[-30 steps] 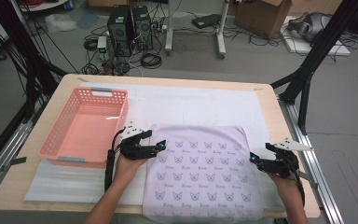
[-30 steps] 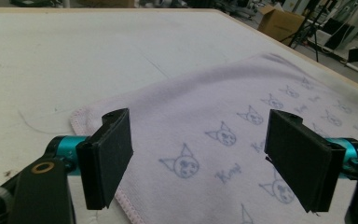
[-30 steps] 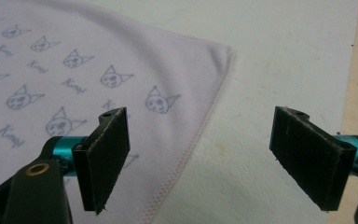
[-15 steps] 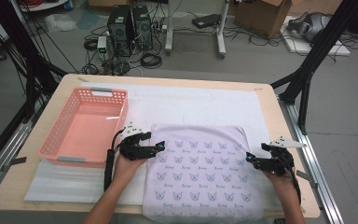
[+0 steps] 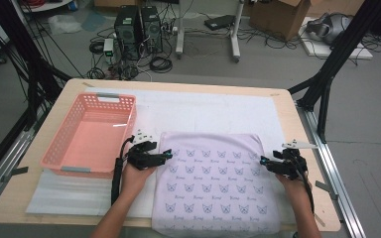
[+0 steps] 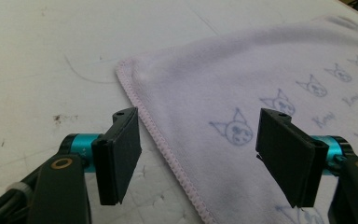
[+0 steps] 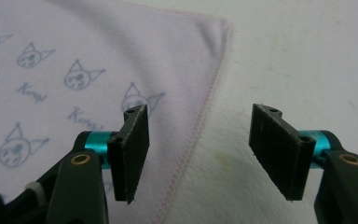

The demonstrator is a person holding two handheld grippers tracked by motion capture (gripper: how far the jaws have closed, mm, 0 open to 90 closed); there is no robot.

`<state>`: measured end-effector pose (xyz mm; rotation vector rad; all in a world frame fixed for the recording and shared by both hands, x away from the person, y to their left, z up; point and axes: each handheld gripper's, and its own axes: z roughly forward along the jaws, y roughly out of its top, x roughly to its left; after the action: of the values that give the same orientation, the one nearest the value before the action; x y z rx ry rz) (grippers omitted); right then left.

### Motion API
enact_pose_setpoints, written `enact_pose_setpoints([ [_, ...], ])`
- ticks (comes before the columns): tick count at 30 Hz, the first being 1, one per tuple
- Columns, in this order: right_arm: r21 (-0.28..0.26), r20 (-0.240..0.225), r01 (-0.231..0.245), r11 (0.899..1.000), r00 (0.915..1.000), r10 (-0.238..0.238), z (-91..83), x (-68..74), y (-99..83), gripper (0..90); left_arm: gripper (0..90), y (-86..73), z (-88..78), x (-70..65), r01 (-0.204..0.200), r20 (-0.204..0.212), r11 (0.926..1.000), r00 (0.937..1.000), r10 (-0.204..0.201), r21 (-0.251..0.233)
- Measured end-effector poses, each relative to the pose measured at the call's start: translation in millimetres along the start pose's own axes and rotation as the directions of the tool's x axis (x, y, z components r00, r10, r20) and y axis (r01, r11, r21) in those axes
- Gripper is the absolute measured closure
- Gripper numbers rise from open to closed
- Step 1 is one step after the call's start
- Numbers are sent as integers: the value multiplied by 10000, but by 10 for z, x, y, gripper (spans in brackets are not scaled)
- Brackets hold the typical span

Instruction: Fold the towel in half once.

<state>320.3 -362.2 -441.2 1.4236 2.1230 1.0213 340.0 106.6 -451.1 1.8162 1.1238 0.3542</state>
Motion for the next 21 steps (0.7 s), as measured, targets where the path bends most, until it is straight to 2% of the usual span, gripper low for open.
enact_pose_setpoints([
  [2, 161, 160, 3, 9999, 9999, -6, 51, 15, 21, 391, 328, 9, 33, 1, 100, -84, 9996, 9999, -98, 266],
  [4, 287, 234, 30, 9996, 9997, -37, 105, 24, 35, 431, 391, 21, 73, -10, 21, -138, 9978, 9999, -12, 656],
  [6, 343, 400, 179, 9993, 9990, -192, 127, 33, 55, 483, 428, 25, 82, -54, -412, -441, 9961, 9980, 448, 778],
  [8, 445, 442, 253, 9987, 9986, -273, 134, 33, 76, 553, 520, 23, 92, -92, -719, -888, 9936, 9929, 797, 871],
  [9, 448, 386, 302, 9985, 9987, -319, 135, 33, 80, 591, 558, 26, 92, -107, -992, -1107, 9904, 9878, 1097, 961],
  [10, 444, 321, 373, 9983, 9987, -388, 135, 37, 83, 633, 602, 25, 94, -107, -1067, -1115, 9897, 9868, 1172, 951],
  [11, 469, 158, 408, 9981, 9990, -416, 135, 45, 83, 703, 632, 25, 93, -103, -1020, -1067, 9905, 9880, 1117, 926],
  [13, 469, -124, 374, 9982, 9992, -369, 134, 48, 83, 832, 753, 26, 88, -71, -766, -830, 9934, 9930, 837, 850],
  [14, 471, -326, 293, 9985, 9991, -278, 139, 43, 82, 853, 803, 27, 88, -55, -645, -613, 9944, 9957, 698, 834],
  [15, 482, -341, 296, 9984, 9990, -280, 140, 42, 85, 865, 849, 32, 89, -48, -529, -571, 9949, 9967, 579, 857],
  [17, 454, -317, 326, 9984, 9990, -312, 139, 41, 90, 878, 862, 52, 99, -29, -199, -542, 9967, 9982, 242, 786],
  [18, 401, -223, 327, 9987, 9992, -318, 139, 41, 91, 880, 864, 71, 104, -22, -67, -657, 9981, 9978, 108, 616],
  [19, 253, -96, 433, 9987, 9990, -430, 136, 30, 97, 882, 866, 93, 102, -11, 88, -620, 9990, 9981, -62, 428],
  [21, -242, -53, 148, 9996, 9999, -150, 106, -3, 113, 885, 867, 146, 90, -2, 354, -595, 9994, 9976, -352, 24],
])
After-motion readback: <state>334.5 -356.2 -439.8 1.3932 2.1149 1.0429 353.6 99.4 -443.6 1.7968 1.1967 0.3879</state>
